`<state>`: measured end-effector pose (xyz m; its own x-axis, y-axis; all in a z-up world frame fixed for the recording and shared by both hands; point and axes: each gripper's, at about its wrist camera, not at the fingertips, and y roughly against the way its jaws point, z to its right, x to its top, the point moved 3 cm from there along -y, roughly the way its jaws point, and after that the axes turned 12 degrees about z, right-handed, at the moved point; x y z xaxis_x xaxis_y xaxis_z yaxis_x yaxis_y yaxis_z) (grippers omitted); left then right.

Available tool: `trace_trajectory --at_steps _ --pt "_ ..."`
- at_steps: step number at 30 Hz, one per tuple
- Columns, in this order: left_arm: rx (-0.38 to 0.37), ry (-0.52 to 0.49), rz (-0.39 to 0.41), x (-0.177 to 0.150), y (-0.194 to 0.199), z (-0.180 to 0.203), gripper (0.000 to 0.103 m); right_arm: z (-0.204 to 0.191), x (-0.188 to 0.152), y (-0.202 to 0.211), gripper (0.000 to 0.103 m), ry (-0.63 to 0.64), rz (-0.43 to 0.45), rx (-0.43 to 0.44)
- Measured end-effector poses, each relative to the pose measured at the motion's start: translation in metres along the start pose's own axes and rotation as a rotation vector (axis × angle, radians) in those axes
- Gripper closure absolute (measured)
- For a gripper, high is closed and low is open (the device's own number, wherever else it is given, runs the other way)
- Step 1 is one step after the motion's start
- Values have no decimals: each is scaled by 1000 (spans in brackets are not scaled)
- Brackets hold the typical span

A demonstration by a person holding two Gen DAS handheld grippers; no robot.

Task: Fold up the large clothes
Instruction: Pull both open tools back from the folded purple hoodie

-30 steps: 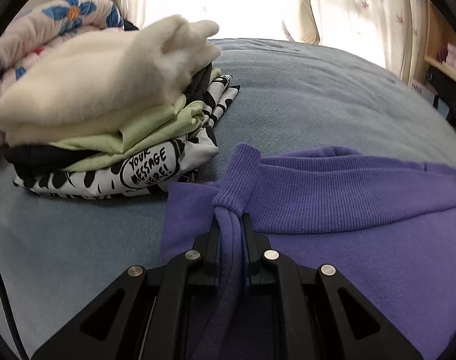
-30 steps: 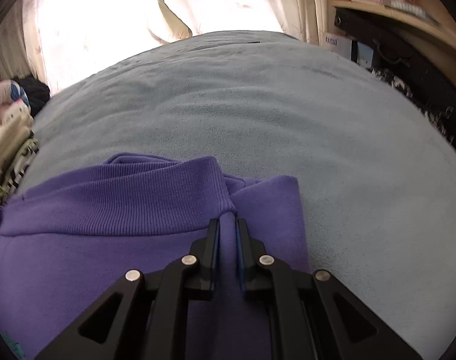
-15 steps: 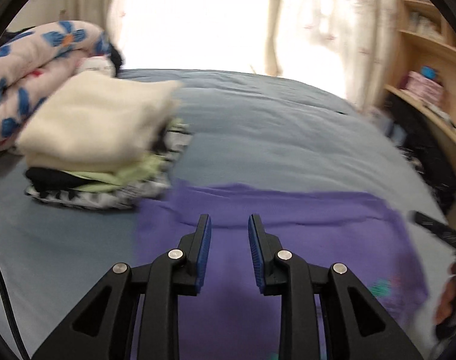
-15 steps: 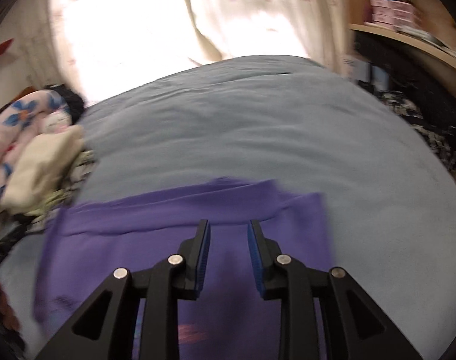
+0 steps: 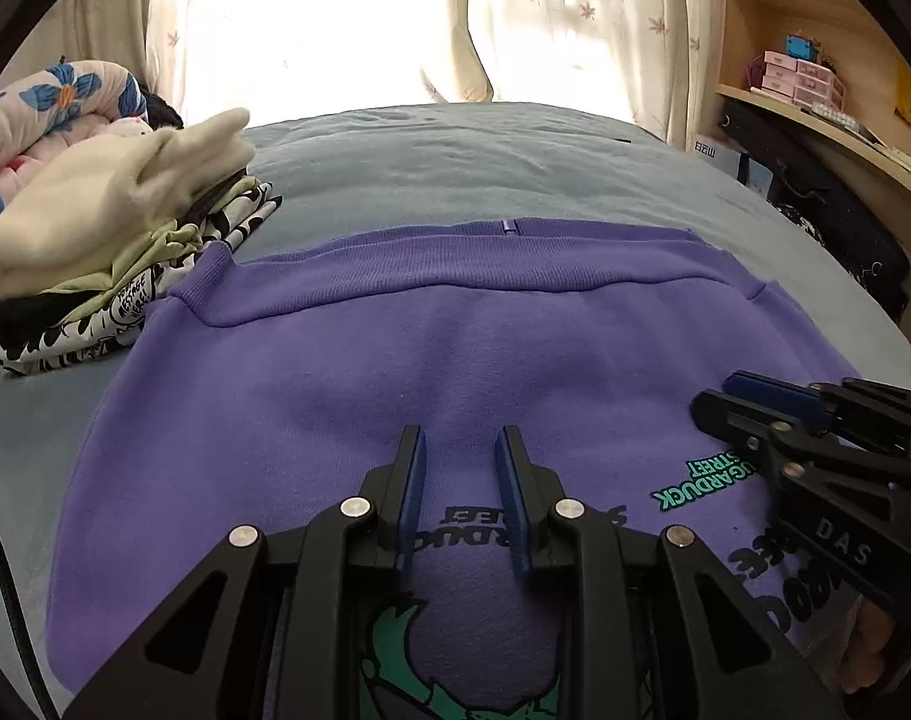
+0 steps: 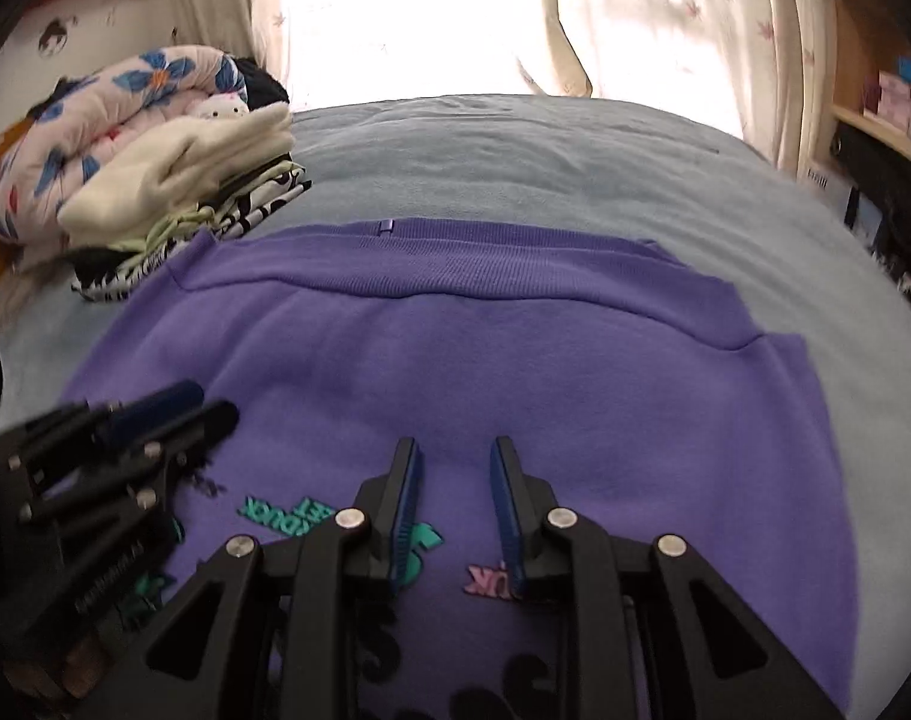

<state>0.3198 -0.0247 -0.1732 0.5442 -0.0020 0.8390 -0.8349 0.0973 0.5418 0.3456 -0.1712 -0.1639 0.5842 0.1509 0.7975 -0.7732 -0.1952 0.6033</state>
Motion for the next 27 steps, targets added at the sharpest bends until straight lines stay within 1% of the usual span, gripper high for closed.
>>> trace_trajectory --at_steps 2,5,7,8,9,10,11,12,13,14,16,17,18,20,22,27 --pt "-24 42 -12 3 2 -6 79 7 2 5 80 -13 0 -28" --pt "-53 106 -19 11 10 -24 79 31 -2 17 80 -47 -3 -62" --pt "-44 133 -11 11 20 -41 79 51 -8 24 78 -54 -10 -122" --pt "-27 138 -5 9 25 -49 79 62 -12 29 67 -62 -12 -158" --pt "-8 140 -5 7 29 -57 79 72 -16 33 43 -69 -12 -196" --pt "17 143 -12 4 30 -67 75 88 -22 38 35 -85 -18 -263" --pt "44 154 -19 0 33 -78 69 101 -28 41 32 -101 -36 -303" --pt "81 182 -32 -7 36 -95 58 115 -36 42 32 -125 -69 -323" --pt "103 200 -43 -12 37 -104 56 125 -42 45 32 -149 -85 -338" --pt "129 235 -71 -20 38 -122 56 138 -49 50 32 -207 -95 -328" --pt "75 304 -73 -27 42 -140 58 158 -59 60 32 -345 -98 -281" --pt "61 330 -67 -29 46 -146 58 163 -61 64 32 -379 -100 -271" --pt "70 339 -68 -29 50 -151 58 165 -63 68 32 -395 -101 -272" --pt "99 337 -73 -28 55 -155 58 162 -63 77 32 -389 -98 -294" --pt "112 342 -84 -26 59 -154 58 155 -60 86 32 -367 -88 -315" --pt "138 338 -98 -22 75 -147 57 136 -47 106 32 -335 -50 -312"
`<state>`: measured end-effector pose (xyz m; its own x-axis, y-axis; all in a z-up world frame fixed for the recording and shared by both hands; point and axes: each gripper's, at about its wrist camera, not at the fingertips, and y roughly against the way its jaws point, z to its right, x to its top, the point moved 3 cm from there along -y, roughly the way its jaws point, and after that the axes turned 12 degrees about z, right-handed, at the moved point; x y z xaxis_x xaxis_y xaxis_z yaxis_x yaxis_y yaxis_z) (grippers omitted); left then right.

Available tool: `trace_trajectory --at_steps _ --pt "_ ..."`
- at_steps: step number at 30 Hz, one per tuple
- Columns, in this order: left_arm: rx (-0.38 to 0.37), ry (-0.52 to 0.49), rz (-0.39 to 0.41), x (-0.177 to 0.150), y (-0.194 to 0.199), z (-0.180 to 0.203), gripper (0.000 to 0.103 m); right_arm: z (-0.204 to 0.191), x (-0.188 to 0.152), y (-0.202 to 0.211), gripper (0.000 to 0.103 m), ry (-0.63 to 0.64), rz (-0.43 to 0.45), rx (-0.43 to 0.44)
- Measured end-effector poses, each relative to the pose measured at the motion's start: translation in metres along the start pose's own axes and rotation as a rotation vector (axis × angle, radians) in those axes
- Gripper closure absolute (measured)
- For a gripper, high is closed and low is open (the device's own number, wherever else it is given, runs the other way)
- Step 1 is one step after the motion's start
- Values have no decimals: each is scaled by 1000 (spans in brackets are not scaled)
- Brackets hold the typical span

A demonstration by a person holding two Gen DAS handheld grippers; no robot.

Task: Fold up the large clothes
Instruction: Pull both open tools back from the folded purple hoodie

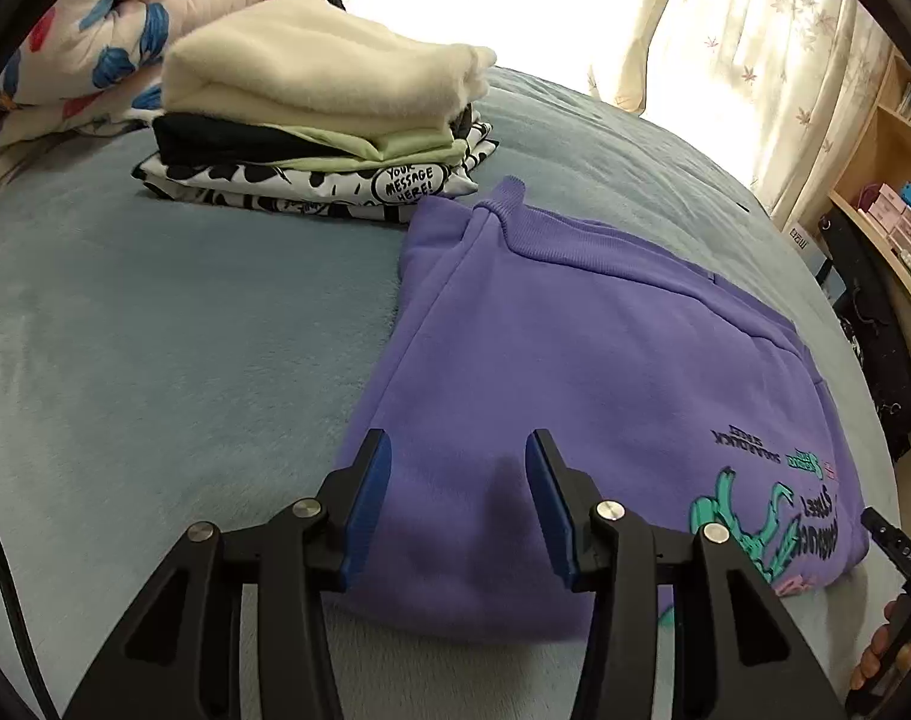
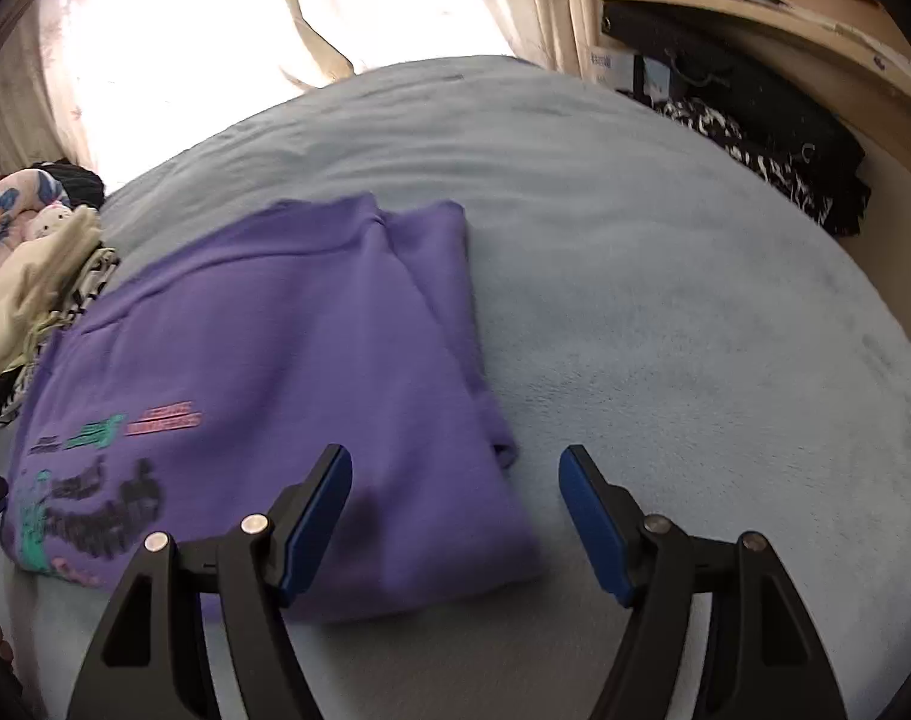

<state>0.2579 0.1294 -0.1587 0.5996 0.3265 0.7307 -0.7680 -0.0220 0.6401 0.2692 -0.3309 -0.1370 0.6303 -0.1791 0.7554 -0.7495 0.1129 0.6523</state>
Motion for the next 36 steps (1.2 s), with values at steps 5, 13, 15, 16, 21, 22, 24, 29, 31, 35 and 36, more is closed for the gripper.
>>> trace_trajectory --at_steps 5,13,15,16,21,22,24,29,31,35,36 --pt "12 -32 0 -2 29 9 54 -13 8 28 32 16 36 6" --pt "-10 -42 24 -3 87 30 45 -39 15 85 30 36 109 52" --pt "-17 -41 30 -4 103 36 42 -46 14 99 30 42 125 68" --pt "-20 -46 34 -5 110 39 40 -49 12 107 30 46 132 69" --pt "-43 -94 62 -15 147 54 34 -61 1 133 30 40 142 85" --pt "-47 -100 64 -17 152 56 32 -64 -2 137 30 38 139 96" --pt "-55 -106 65 -23 162 59 31 -69 -10 145 30 45 137 108" --pt "-97 -91 37 -38 176 63 28 -84 -27 163 30 75 161 136" --pt "-111 -81 24 -43 178 65 28 -91 -33 168 30 99 168 134" --pt "-141 -58 -3 -52 179 63 28 -105 -44 173 30 149 163 137" --pt "-147 -55 -8 -54 177 63 28 -109 -47 174 30 158 164 139"
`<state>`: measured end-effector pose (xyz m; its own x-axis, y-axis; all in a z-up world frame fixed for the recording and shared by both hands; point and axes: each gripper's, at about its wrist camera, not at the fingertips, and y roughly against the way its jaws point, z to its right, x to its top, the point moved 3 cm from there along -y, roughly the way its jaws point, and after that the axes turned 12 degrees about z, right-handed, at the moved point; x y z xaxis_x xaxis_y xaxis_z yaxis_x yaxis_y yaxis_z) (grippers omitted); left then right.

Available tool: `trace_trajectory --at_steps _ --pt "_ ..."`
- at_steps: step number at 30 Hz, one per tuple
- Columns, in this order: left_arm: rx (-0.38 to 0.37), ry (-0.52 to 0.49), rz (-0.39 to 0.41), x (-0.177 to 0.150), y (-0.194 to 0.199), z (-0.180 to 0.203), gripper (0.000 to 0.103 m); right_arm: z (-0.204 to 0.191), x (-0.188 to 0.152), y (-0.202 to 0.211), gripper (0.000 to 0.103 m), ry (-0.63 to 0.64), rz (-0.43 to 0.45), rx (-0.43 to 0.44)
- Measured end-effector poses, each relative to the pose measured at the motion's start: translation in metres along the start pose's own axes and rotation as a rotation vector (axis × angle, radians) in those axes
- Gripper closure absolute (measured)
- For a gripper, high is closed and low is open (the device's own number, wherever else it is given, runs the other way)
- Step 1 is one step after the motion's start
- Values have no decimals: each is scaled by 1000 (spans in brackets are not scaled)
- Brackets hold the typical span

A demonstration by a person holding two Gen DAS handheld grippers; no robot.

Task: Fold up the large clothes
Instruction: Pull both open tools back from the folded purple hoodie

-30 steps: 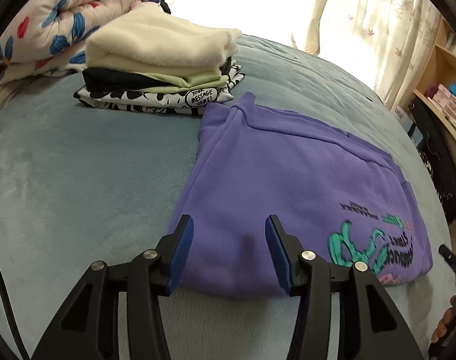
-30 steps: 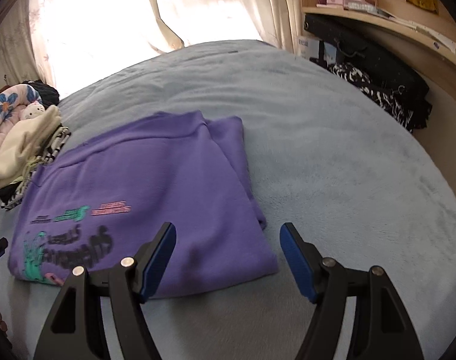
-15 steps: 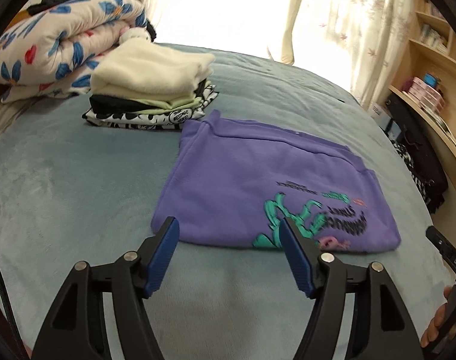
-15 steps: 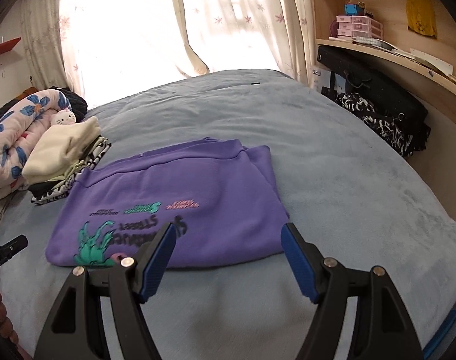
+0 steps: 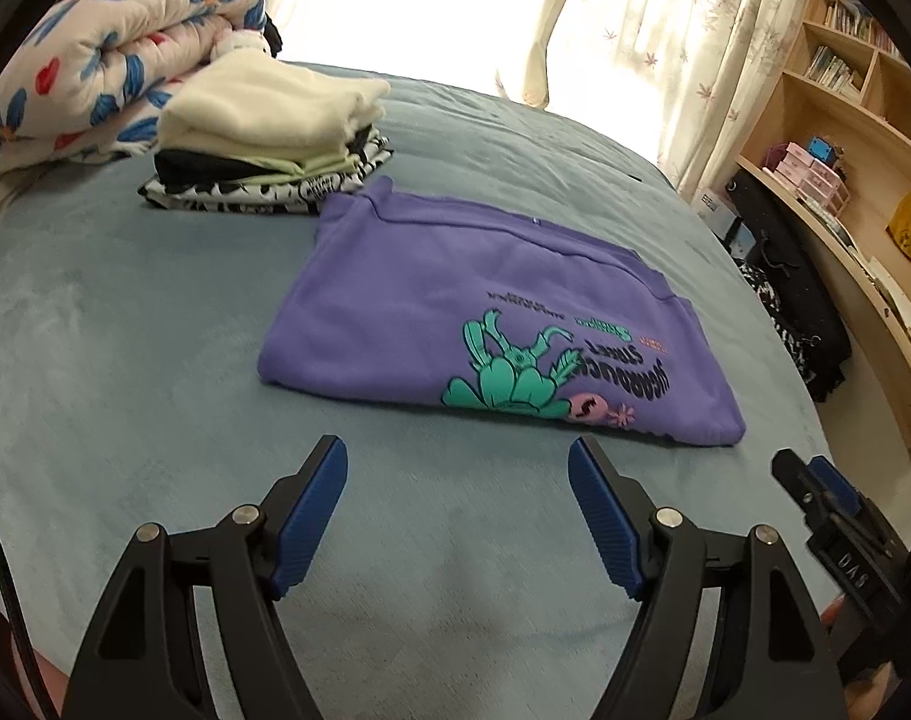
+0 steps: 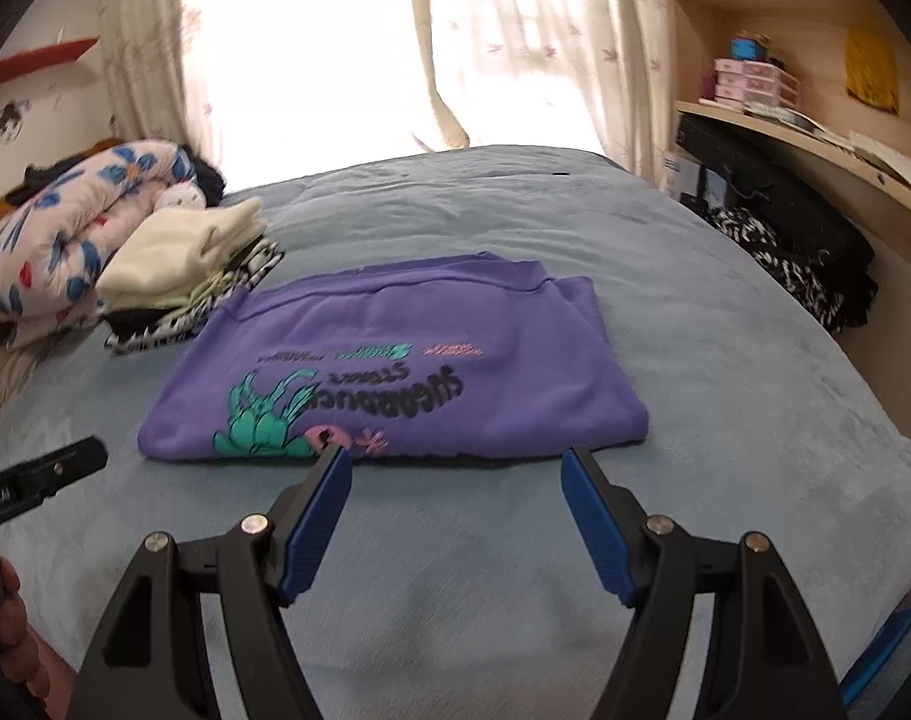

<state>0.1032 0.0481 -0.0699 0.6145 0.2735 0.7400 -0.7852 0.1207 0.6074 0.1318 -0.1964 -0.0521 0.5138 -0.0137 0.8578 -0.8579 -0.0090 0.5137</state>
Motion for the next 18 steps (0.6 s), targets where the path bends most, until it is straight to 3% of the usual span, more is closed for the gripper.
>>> trace_trajectory --at_steps 8,18 --pt "-51 55 -77 -18 -25 -7 28 -24 -17 -14 30 46 -37 43" --pt "-108 210 -183 -35 -91 -32 28 -40 -26 -51 30 72 -55 63"
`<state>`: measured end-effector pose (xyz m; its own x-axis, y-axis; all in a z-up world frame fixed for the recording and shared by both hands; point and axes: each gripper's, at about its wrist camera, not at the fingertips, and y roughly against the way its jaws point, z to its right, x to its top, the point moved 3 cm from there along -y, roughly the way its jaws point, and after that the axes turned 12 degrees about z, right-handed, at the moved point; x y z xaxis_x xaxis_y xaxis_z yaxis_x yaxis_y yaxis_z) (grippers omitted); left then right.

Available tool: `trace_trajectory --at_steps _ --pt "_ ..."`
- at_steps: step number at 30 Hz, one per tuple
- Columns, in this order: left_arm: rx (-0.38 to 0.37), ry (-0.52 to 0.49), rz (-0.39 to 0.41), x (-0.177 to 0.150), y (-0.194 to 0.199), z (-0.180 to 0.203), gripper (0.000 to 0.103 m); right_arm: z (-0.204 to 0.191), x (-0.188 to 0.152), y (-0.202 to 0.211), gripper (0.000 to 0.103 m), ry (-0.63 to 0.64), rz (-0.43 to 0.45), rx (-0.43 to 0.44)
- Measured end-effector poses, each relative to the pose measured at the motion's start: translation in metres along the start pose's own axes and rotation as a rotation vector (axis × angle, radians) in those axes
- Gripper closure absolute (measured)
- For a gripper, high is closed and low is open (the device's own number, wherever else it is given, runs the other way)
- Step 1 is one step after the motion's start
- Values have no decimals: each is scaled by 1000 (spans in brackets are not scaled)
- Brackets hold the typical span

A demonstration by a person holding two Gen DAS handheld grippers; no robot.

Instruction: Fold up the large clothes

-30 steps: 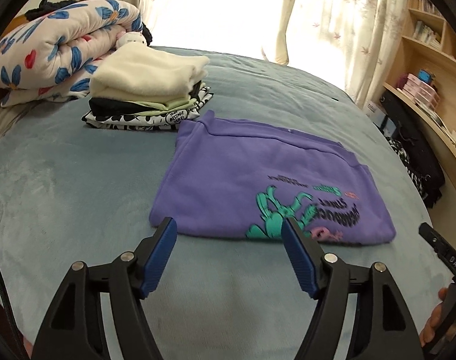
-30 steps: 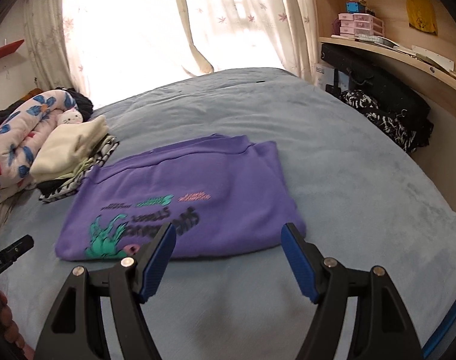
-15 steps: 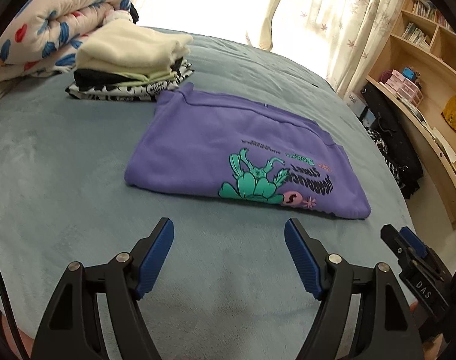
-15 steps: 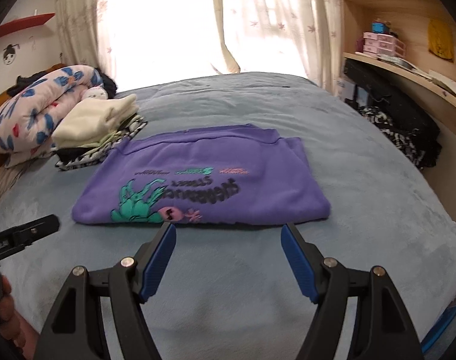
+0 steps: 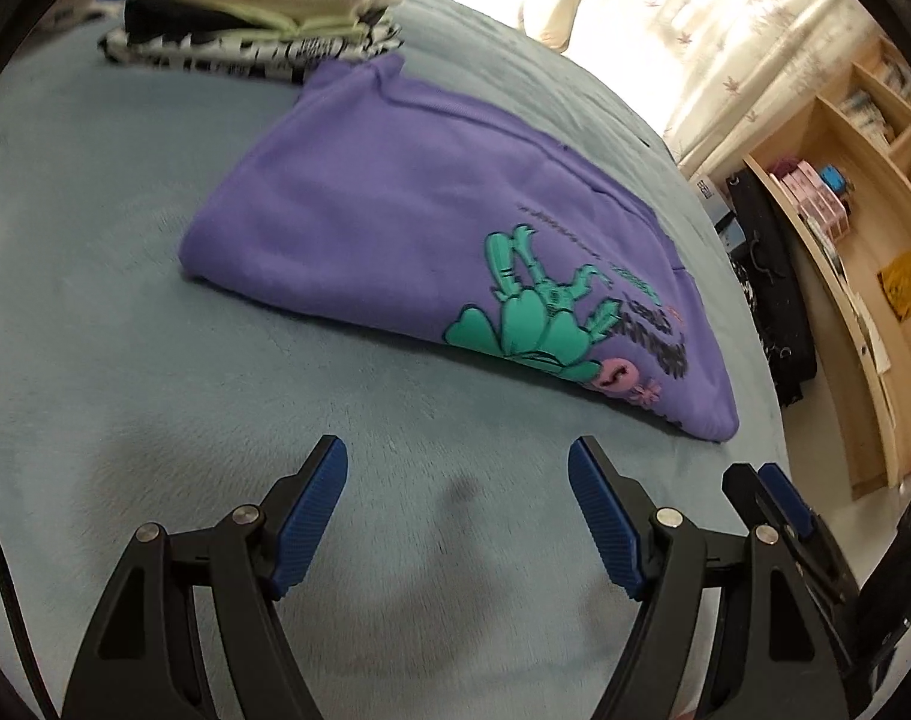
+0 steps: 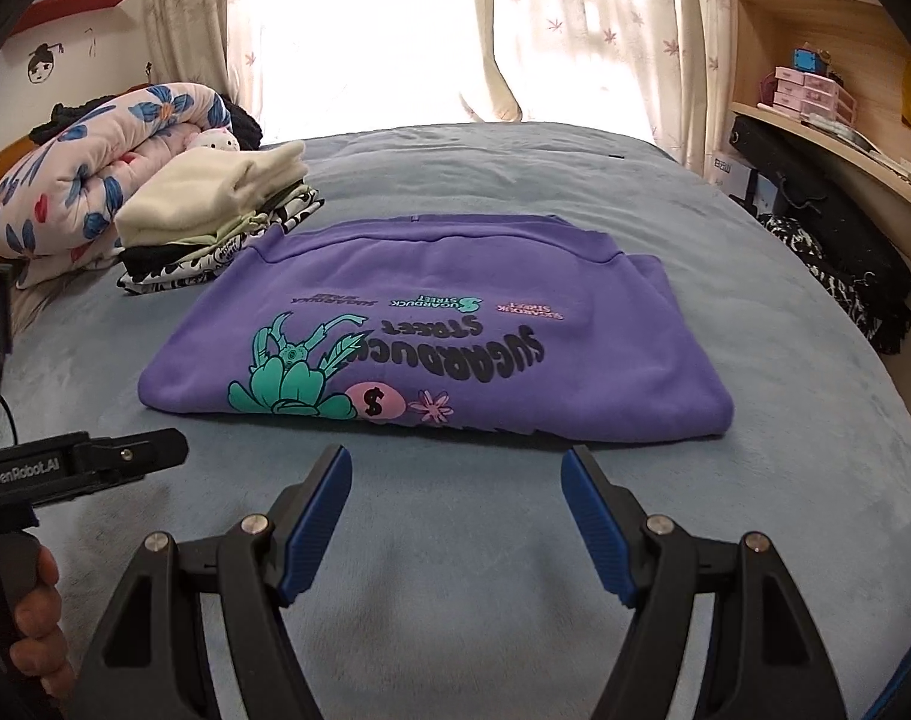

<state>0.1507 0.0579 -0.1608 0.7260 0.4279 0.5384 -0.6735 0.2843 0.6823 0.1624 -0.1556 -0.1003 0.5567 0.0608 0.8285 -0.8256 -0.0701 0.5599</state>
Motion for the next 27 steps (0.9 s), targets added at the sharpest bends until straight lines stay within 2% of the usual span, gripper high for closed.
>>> trace_trajectory --at_steps 7,23,24,25,27 --pt "-43 97 0 14 -43 -20 28 -4 7 -32 30 -35 17 21" --pt "-109 249 133 90 -119 -40 29 2 18 -67 30 -67 24 3" --pt "-108 249 151 92 -118 -42 36 2 19 -68 30 -67 24 -1" --pt "-98 239 176 92 -118 -43 56 3 19 -69 30 -67 24 -5" --pt "-83 192 233 91 -118 -46 75 3 21 -73 30 -61 21 -22"
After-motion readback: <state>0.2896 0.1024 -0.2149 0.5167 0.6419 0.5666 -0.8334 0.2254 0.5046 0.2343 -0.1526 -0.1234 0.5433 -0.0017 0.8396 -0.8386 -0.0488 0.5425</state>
